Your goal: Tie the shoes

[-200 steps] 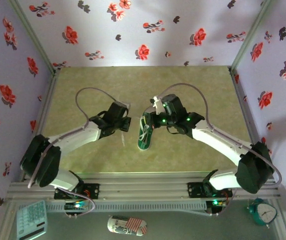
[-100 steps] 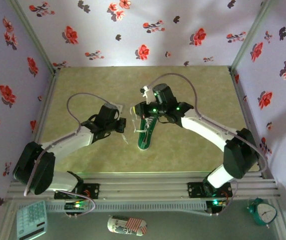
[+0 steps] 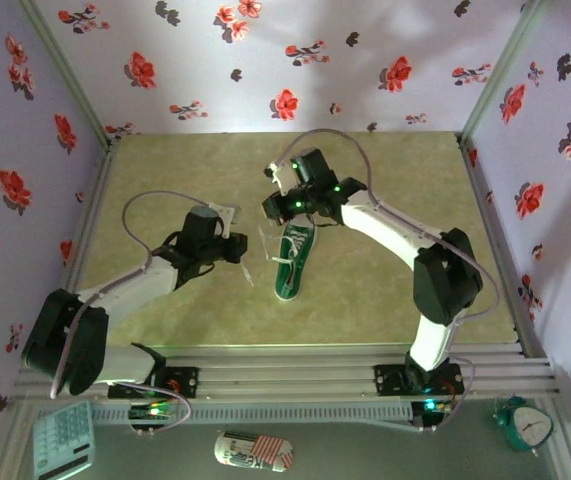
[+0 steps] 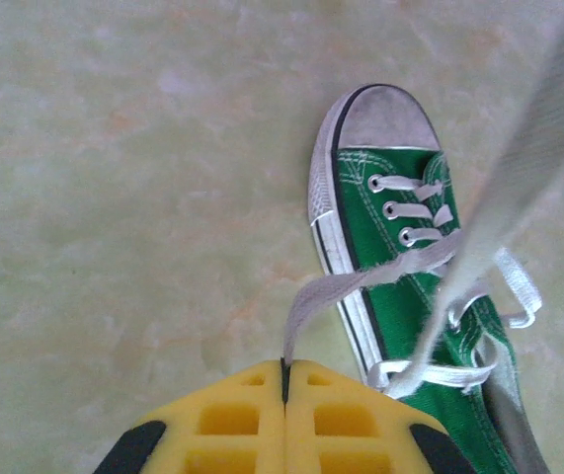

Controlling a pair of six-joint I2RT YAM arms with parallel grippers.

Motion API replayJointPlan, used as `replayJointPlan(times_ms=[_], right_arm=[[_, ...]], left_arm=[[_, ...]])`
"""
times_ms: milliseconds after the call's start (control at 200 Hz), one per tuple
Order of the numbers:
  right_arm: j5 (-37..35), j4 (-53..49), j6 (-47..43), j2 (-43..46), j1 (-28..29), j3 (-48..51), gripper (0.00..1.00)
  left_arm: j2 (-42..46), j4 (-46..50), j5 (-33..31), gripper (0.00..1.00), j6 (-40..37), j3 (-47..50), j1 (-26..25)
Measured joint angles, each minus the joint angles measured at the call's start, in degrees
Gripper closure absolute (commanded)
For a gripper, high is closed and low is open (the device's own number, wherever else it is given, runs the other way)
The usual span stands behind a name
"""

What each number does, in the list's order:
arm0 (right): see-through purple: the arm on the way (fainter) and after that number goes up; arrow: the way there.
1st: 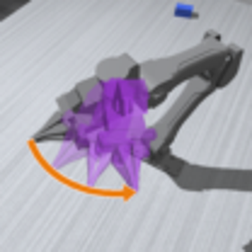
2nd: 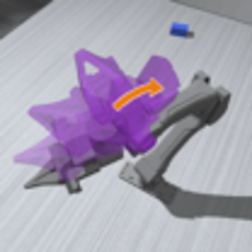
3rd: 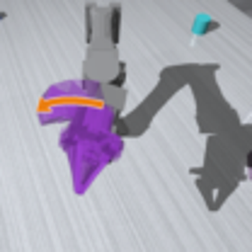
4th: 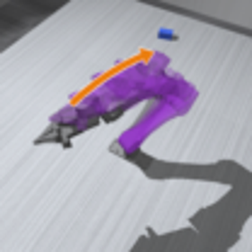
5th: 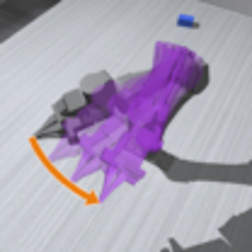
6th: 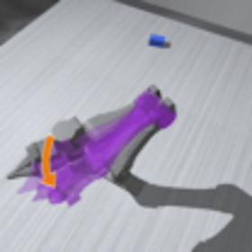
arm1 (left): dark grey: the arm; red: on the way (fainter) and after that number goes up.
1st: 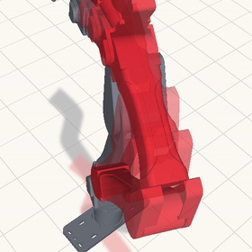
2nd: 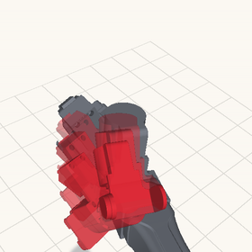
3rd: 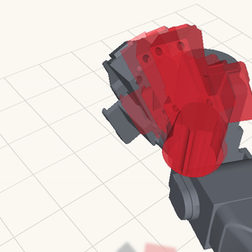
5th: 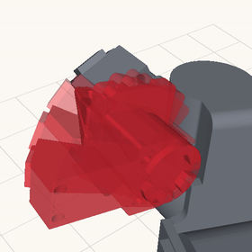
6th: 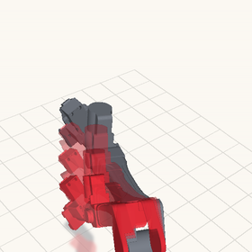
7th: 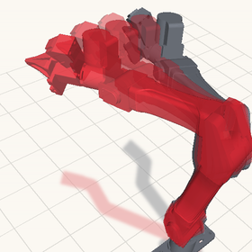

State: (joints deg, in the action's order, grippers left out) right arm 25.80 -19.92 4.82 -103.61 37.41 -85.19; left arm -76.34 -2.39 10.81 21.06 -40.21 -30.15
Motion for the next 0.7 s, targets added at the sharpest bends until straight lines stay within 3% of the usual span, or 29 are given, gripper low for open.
replayJointPlan(times_ms=[700], right_arm=[[0.96,-4.85,-6.23,-12.24,-2.71,-8.41,0.97]], left_arm=[[-4.42,-3.21,4.28,1.0,0.02,-0.02,0.83]])
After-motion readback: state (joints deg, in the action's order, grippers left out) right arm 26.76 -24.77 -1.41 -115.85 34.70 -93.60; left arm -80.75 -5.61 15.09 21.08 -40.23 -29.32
